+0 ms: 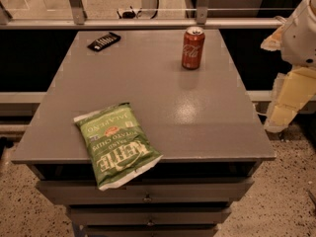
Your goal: Knock coke can over
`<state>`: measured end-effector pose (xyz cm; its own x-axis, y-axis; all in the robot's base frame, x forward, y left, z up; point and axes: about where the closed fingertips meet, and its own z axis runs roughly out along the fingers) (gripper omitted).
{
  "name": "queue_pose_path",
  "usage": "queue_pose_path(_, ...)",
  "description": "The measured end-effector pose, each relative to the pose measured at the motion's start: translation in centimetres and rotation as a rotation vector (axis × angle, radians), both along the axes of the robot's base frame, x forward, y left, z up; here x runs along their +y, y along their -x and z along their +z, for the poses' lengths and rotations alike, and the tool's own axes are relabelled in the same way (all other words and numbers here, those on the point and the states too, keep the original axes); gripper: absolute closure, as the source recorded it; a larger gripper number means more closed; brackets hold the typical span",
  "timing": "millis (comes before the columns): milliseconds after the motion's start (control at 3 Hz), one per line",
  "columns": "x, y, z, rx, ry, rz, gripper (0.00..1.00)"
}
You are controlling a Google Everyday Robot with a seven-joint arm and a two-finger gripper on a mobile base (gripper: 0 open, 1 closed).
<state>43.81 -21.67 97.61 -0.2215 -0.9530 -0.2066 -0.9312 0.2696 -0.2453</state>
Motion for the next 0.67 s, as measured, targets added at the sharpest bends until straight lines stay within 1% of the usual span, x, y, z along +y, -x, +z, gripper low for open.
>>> queue_pose_path(333, 0.0, 0.0, 0.0, 0.0, 0.0, 0.0, 0.0)
queue_pose_path(667, -0.4, -1.9, -0.6, -0.027, -0.003, 0.009, 0.0)
